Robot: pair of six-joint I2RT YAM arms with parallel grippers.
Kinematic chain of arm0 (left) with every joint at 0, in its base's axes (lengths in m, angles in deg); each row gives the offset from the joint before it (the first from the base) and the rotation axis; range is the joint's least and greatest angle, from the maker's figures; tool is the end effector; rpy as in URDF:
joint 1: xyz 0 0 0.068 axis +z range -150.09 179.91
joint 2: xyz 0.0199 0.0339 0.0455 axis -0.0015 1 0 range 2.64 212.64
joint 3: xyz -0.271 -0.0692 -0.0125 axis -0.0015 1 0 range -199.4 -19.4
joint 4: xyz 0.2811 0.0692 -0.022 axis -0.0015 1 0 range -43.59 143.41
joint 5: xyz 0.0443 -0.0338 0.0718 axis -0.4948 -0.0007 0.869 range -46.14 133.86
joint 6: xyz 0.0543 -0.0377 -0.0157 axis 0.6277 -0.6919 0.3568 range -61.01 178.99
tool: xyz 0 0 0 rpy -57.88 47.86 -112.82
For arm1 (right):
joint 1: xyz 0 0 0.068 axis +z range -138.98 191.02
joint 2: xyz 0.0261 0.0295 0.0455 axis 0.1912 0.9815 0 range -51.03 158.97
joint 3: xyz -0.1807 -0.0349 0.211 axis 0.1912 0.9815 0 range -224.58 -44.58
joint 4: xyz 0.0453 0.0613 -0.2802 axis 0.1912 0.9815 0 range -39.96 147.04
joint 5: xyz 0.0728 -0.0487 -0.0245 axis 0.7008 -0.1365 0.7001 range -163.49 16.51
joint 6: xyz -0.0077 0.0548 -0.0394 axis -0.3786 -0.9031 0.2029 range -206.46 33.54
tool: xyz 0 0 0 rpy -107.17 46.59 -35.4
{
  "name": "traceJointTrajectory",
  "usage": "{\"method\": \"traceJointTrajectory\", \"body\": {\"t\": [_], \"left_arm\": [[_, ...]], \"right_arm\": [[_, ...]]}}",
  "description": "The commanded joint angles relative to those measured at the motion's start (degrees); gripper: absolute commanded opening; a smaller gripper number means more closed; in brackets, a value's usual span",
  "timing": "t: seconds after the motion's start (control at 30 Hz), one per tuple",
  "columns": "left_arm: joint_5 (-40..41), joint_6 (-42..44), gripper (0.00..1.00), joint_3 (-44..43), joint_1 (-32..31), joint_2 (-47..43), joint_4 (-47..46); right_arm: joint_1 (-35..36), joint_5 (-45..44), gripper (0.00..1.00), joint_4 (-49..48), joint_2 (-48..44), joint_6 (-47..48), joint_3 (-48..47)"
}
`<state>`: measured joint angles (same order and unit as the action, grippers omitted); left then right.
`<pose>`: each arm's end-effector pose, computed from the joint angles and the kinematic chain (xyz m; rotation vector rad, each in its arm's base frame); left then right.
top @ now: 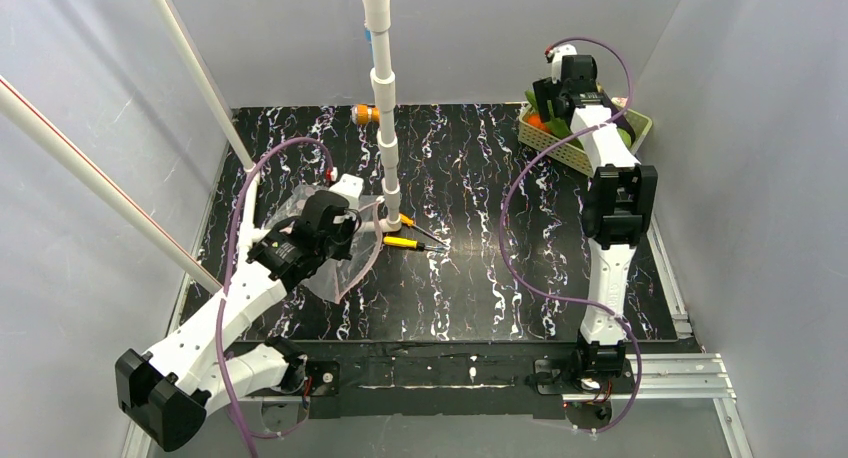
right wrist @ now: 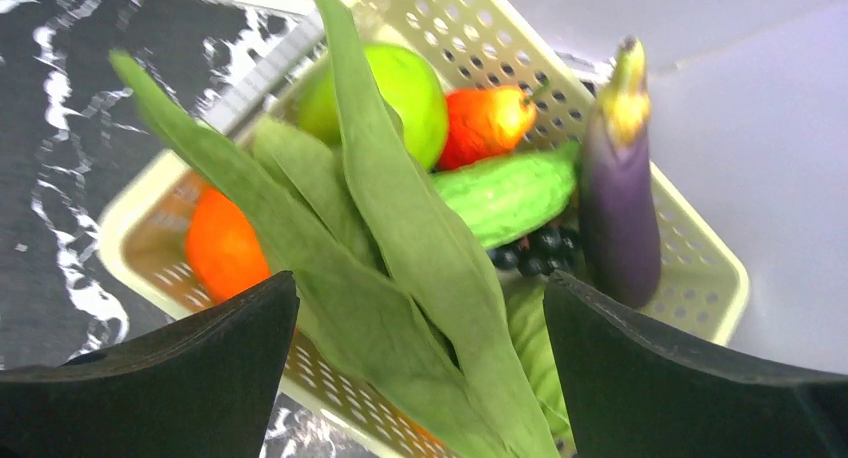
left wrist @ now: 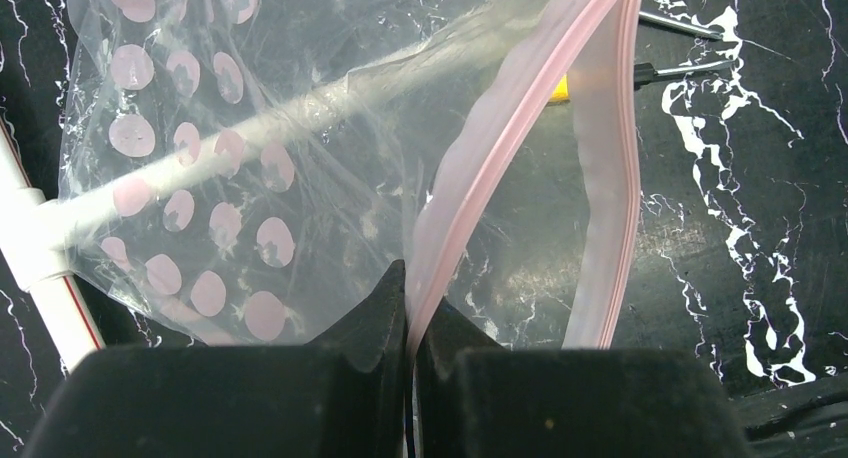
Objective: Place the food in the zip-top bag and seal the zipper
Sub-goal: Pick up the fake vegetable from the bin.
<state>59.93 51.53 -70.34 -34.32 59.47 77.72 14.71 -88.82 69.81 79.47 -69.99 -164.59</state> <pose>0.2172 -0.1295 0.2957 0.3571 2.1631 -0.0977 0.5874 0.0235 0.2649 -0.2076 2.0948 -0.4150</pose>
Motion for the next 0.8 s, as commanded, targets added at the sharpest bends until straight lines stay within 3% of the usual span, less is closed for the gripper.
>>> {"method": "traceJointTrajectory", "body": {"t": [0.0,0.1,0.27,0.4,0.53,0.63,0.77], "left_arm": [[1.9,0.3,0.0,1.1,0.4,-0.5,-0.9],[2.6,0.3,0.0,1.2,0.4,-0.2,-1.2],[2.4,0.5,0.0,1.3,0.4,0.6,-1.4],[2.5,0.6,0.0,1.3,0.4,1.4,-1.4],[2.9,0.8,0.0,1.2,0.4,2.0,-1.4],[3.2,0.9,0.0,1.3,0.4,2.1,-1.4],[3.3,1.3,0.0,1.4,0.4,2.0,-1.5]], "right_arm": [[-0.5,9.8,0.98,-0.8,2.0,-0.8,-3.7],[-0.5,12.5,0.98,-0.6,3.3,-1.6,-4.4],[-0.8,5.2,0.98,-0.5,5.9,-2.4,-6.4],[-1.5,7.4,0.97,-0.2,6.2,-4.0,-6.5],[-1.3,13.3,0.72,3.1,6.7,-4.8,-10.4],[-0.5,10.9,0.48,2.7,4.7,-5.8,-11.7],[0.3,10.5,0.32,1.4,-0.3,-6.3,-12.4]]}}
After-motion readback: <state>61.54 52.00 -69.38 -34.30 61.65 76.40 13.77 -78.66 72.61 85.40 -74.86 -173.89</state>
